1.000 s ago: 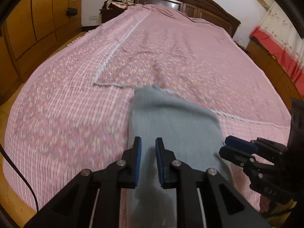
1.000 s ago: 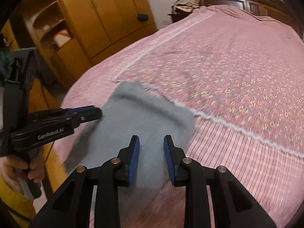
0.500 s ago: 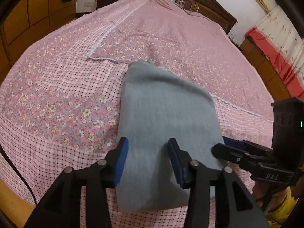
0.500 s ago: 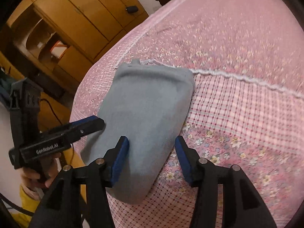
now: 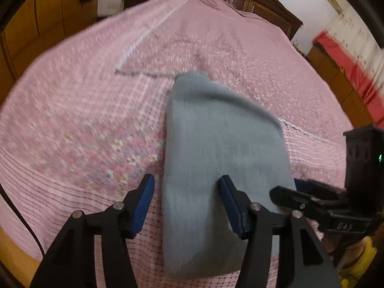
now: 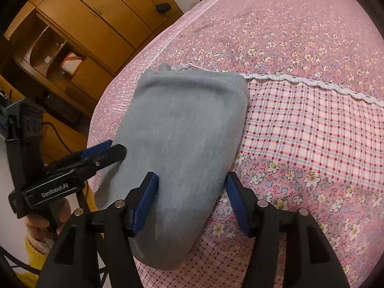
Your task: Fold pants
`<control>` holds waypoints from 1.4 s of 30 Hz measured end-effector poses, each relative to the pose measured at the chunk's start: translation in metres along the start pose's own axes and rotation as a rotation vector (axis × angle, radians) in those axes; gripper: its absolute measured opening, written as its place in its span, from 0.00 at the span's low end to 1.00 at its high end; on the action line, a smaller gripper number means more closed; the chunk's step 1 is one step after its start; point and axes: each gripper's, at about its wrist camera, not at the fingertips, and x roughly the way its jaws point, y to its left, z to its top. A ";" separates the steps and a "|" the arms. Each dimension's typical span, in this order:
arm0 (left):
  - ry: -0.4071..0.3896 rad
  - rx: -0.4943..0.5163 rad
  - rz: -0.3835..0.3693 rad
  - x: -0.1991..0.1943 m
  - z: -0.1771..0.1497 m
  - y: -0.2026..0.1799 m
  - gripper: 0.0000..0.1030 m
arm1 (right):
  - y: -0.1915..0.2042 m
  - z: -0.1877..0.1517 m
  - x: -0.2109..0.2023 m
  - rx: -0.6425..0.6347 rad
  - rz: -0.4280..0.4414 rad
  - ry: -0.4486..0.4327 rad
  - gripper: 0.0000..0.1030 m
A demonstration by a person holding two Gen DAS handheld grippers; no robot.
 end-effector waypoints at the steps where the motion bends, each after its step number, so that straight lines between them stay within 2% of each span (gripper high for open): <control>1: 0.007 -0.022 -0.022 0.003 0.000 0.004 0.58 | -0.001 0.000 0.002 0.001 -0.001 0.004 0.59; 3: 0.016 -0.069 -0.059 0.009 0.000 0.013 0.66 | -0.003 0.001 0.005 0.004 -0.002 0.012 0.61; 5: 0.018 -0.080 -0.048 0.015 -0.001 0.016 0.72 | -0.006 0.001 0.011 0.020 0.008 0.019 0.62; 9: 0.011 -0.103 -0.062 0.018 -0.005 0.018 0.73 | -0.013 0.001 0.014 0.027 0.020 0.036 0.62; 11: 0.009 -0.103 -0.080 0.017 -0.007 0.016 0.64 | -0.010 0.002 0.013 0.022 0.020 0.028 0.60; 12: 0.008 -0.103 -0.107 0.016 -0.008 0.015 0.60 | -0.008 0.003 0.011 0.020 0.022 0.018 0.54; 13: 0.006 -0.097 -0.127 0.016 -0.012 0.010 0.53 | -0.006 0.003 0.010 0.016 0.026 0.006 0.54; 16: 0.004 -0.088 -0.122 0.020 -0.013 0.005 0.51 | 0.004 0.002 0.008 -0.024 0.007 -0.031 0.51; 20: 0.020 -0.166 -0.173 0.027 -0.012 0.010 0.48 | 0.000 0.008 0.014 -0.007 0.023 -0.025 0.48; 22: -0.007 -0.130 -0.146 0.019 -0.013 0.005 0.44 | -0.001 0.010 0.012 0.012 0.032 -0.032 0.43; 24: -0.033 -0.100 -0.113 0.011 -0.016 -0.003 0.37 | 0.006 0.010 0.004 -0.035 0.017 -0.061 0.36; 27: -0.063 -0.089 -0.087 -0.005 -0.020 -0.013 0.30 | 0.017 0.006 -0.009 -0.094 0.006 -0.101 0.31; 36: -0.143 -0.022 -0.112 -0.050 -0.023 -0.045 0.28 | 0.017 0.009 -0.056 -0.133 0.052 -0.161 0.30; 42: -0.175 0.020 -0.161 -0.047 -0.003 -0.088 0.28 | 0.006 0.015 -0.091 -0.164 0.020 -0.227 0.30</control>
